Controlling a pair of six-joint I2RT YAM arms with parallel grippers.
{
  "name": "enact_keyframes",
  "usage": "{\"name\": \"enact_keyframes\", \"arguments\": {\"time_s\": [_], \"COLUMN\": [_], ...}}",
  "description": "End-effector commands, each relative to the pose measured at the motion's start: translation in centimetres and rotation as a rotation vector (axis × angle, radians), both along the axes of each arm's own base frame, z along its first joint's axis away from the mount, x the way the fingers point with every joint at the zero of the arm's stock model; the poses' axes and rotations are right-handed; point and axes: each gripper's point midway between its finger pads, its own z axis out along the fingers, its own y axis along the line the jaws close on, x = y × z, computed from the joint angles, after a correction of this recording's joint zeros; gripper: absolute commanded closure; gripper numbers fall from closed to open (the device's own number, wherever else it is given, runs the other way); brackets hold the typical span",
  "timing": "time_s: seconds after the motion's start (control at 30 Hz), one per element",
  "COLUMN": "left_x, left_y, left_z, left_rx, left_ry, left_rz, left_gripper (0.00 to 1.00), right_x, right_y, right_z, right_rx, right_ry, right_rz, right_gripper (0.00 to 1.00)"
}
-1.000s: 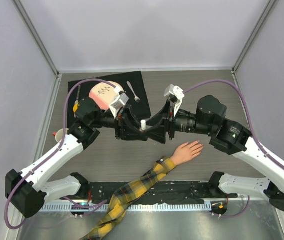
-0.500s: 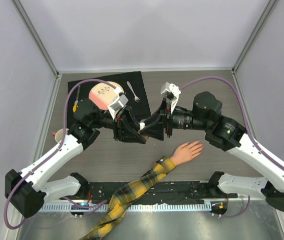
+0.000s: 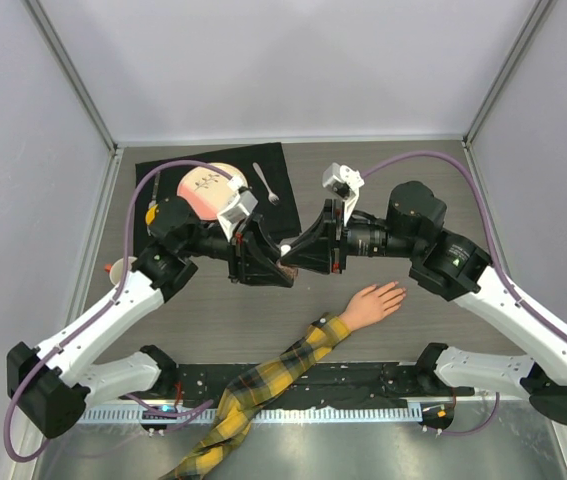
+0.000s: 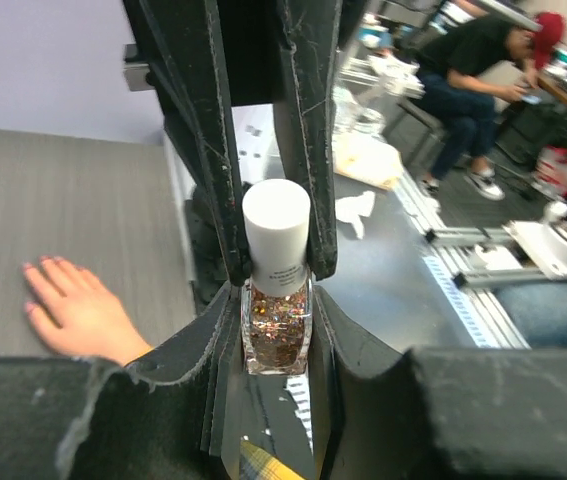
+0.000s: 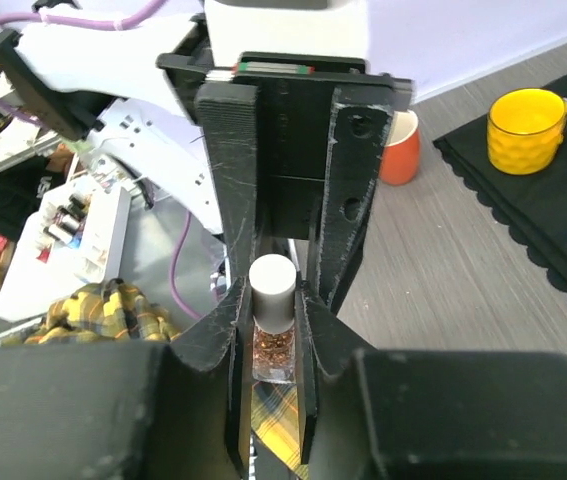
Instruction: Paint the nails
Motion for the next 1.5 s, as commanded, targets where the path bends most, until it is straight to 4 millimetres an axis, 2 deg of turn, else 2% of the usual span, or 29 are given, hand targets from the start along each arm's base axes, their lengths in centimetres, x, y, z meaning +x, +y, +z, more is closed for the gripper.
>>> {"name": "enact_keyframes", "arguments": {"time_s": [0.0,0.03,0.07,0.13,0.17,0.2,0.23,0.27,0.3,0.33,0.43,0.5,0.53,0.57,0.6,0.67,0.7,0.73,0.77,0.8,0.83,0.87,0.9,0.93,1.0,1.2,1.3,1.47], "left_x": [4.5,5.6,7.7,10.1,11.3,13.2,14.0,14.6,15.1,15.1,14.6,14.5,14.1,13.9,13.4,12.0,11.5,10.6,10.3,10.1,9.8,8.9,8.4,8.0,6.4,2.9,1.8,1.1], "left_y": [-0.1,0.1,0.5,1.4,2.0,3.1,3.7,4.2,4.6,4.5,4.3,4.1,3.9,3.7,3.4,2.4,2.1,1.5,1.3,1.1,0.7,0.4,0.1,-0.1,-0.5,-0.8,-0.7,-0.5], "left_z": [0.4,0.6,0.6,0.2,0.2,0.1,-0.2,-0.2,-0.3,-0.2,-0.3,-0.6,-0.9,-1.0,-1.2,-1.4,-1.2,-1.3,-1.3,-1.2,-1.4,-1.2,-1.1,-1.1,-0.6,0.2,0.7,1.0], "left_rx": [0.023,0.025,0.035,0.082,0.093,0.108,0.121,0.121,0.125,0.124,0.122,0.124,0.135,0.139,0.141,0.135,0.130,0.129,0.129,0.128,0.133,0.125,0.118,0.115,0.089,0.035,0.016,0.005], "left_ry": [-0.085,-0.115,-0.124,-0.111,-0.115,-0.118,-0.113,-0.108,-0.115,-0.117,-0.123,-0.130,-0.130,-0.129,-0.130,-0.131,-0.131,-0.123,-0.115,-0.111,-0.097,-0.098,-0.093,-0.074,-0.068,-0.019,0.006,0.013], "left_rz": [0.307,0.376,0.509,0.668,0.745,0.872,0.929,0.977,1.012,1.011,0.979,0.965,0.940,0.918,0.885,0.781,0.744,0.678,0.655,0.636,0.603,0.543,0.508,0.476,0.374,0.144,0.065,0.015], "left_gripper": [1.00,1.00,1.00,1.00,1.00,1.00,1.00,1.00,1.00,1.00,1.00,1.00,1.00,1.00,1.00,1.00,1.00,1.00,1.00,1.00,1.00,1.00,1.00,1.00,1.00,1.00,1.00,1.00], "right_x": [-0.1,0.5,0.8,3.9,3.1,4.4,8.2,5.6,6.0,6.3,6.5,6.6,6.6,6.1,6.3,5.5,6.0,6.0,4.7,4.5,5.4,4.0,4.0,5.0,3.2,1.8,1.5,1.5], "right_y": [-0.2,-0.2,-0.2,-0.7,0.1,0.2,-3.0,-1.5,-0.3,-0.5,1.3,1.8,1.7,2.3,2.1,1.7,1.0,0.3,0.2,-0.2,-1.3,-1.5,-1.8,-2.6,-2.1,-1.6,-1.2,-1.3], "right_z": [0.4,-0.5,-0.9,-2.2,-2.9,-3.8,-4.1,-4.4,-6.2,-5.0,-5.2,-5.0,-4.3,-4.1,-3.9,-2.9,-2.7,-2.4,-1.3,-1.4,-0.9,0.0,-0.2,-0.1,0.0,0.6,0.7,0.9], "right_rx": [0.026,0.004,-0.004,-0.036,-0.065,-0.105,-0.154,-0.189,-0.254,-0.266,-0.269,-0.270,-0.260,-0.255,-0.250,-0.228,-0.223,-0.207,-0.159,-0.149,-0.125,-0.084,-0.080,-0.073,-0.065,-0.040,-0.033,-0.023], "right_ry": [-0.005,0.011,0.021,0.036,0.023,0.006,-0.046,-0.090,-0.094,-0.115,-0.115,-0.112,-0.124,-0.116,-0.109,-0.101,-0.092,-0.074,-0.046,-0.030,-0.011,0.004,0.012,0.017,0.022,-0.006,-0.009,-0.011], "right_rz": [-0.007,-0.035,-0.058,-0.246,-0.281,-0.437,-0.832,-0.870,-0.966,-1.047,-1.066,-1.024,-1.001,-0.927,-0.905,-0.800,-0.798,-0.773,-0.661,-0.612,-0.607,-0.495,-0.470,-0.478,-0.334,-0.203,-0.160,-0.148], "right_gripper": [0.99,0.99,0.99,0.99,0.99,0.99,0.99,0.99,0.99,0.99,0.99,0.99,0.98,0.86,0.78,0.56,0.43,0.38,0.35,0.30,0.28,0.26,0.23,0.22,0.21,0.24,0.28,0.39]}}
